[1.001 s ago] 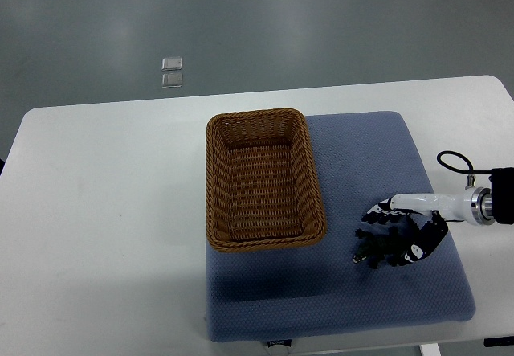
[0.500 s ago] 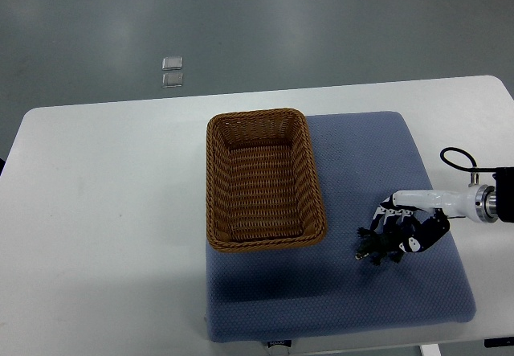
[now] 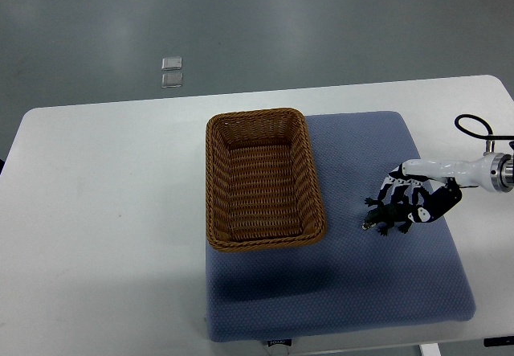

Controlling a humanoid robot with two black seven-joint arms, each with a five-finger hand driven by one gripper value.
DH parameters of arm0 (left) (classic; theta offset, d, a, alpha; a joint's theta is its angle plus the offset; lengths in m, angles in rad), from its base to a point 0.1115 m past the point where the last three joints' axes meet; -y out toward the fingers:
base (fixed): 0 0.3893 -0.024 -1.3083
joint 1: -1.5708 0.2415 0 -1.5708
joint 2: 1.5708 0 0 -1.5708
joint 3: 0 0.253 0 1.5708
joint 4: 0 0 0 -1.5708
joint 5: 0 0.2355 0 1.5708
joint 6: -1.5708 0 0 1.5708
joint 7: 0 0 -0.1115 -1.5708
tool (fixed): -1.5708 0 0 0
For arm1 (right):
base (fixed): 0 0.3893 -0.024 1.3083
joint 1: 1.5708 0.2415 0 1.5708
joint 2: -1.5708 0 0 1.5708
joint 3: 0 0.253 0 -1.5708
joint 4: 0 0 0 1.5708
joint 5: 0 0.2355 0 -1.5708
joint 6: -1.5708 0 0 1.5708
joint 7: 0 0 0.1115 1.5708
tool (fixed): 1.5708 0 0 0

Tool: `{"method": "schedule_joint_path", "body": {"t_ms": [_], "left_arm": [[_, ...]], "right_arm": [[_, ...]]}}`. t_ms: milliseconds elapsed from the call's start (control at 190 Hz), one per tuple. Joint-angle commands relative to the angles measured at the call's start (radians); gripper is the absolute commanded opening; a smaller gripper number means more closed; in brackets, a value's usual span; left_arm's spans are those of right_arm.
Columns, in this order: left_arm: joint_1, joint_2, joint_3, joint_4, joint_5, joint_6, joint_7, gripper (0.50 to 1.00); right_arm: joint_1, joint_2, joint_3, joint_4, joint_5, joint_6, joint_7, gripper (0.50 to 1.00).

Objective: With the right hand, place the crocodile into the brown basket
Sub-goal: 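Lift the crocodile with the right hand and carry it over the basket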

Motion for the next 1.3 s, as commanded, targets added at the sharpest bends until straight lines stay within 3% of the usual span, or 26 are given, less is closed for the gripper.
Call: {"method": "schedule_joint_path", "body": {"t_ms": [0, 332, 711, 843, 1295], "left_arm": [[0.0, 0.0, 0.0, 0.0, 0.0, 0.0, 0.0, 1.0], [0.0, 0.0, 0.0, -0.005, 0.0, 0.0, 0.0, 1.0], [0.0, 0.0, 0.0, -0.003, 0.0, 0.0, 0.0, 1.0], [0.0, 0.0, 0.0, -0.005, 0.0, 0.0, 0.0, 1.0], [0.0, 0.0, 0.0, -0.006, 0.0, 0.0, 0.0, 1.0]], "right_arm": [[0.045, -0.025, 0.0, 0.0, 0.002, 0.035, 0.0, 0.5], [0.154, -0.078, 0.0, 0.003, 0.018, 0.136, -0.002, 0.5], [0.197, -0.095, 0.015, 0.013, 0.136, 0.167, -0.009, 0.5], [0.197, -0.097, 0.077, 0.016, 0.211, 0.213, -0.015, 0.5], [0.227, -0.084, 0.106, 0.015, 0.245, 0.214, -0.04, 0.5]]}}
